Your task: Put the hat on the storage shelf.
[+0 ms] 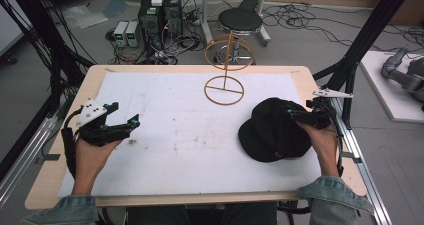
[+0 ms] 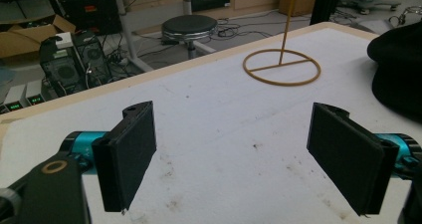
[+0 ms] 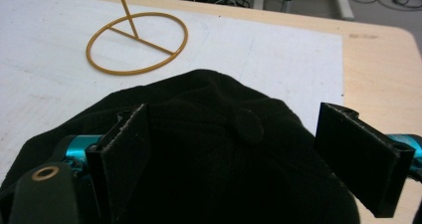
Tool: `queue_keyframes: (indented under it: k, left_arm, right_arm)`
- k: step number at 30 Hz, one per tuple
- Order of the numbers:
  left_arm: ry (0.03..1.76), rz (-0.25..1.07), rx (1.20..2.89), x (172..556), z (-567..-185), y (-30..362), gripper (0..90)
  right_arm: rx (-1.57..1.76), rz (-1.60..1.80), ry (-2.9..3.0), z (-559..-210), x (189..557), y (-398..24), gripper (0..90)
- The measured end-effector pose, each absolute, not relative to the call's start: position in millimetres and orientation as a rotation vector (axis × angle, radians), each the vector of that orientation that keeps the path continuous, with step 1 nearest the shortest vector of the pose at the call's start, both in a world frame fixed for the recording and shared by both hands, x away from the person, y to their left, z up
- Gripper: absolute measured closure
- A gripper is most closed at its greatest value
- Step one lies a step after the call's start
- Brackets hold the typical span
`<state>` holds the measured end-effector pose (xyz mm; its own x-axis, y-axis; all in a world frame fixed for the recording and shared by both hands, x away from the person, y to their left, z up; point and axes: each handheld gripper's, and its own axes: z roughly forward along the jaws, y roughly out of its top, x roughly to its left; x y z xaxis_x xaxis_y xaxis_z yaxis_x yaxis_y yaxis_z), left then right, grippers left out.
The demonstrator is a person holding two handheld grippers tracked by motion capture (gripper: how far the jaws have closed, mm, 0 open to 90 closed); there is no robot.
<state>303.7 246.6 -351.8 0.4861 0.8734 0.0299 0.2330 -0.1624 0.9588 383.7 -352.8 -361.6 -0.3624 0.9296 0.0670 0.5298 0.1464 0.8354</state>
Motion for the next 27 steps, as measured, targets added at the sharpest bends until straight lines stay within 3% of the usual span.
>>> queue_keyframes:
  k: [14, 17, 27]
  left_arm:
    - [0.958, 0.757, 1.671, 303.4, -351.3, 246.8, 19.7]
    - [0.95, 0.754, 1.672, 304.4, -351.1, 244.7, 19.7]
    - [0.948, 0.755, 1.678, 305.0, -351.4, 244.4, 19.7]
  right_arm:
    - [1.478, 1.167, 1.98, -389.2, 391.4, -359.5, 21.6]
    - [1.455, 1.152, 1.999, -392.6, 390.1, -356.9, 34.3]
    - [1.46, 1.11, 2.025, -396.8, 389.8, -354.2, 54.5]
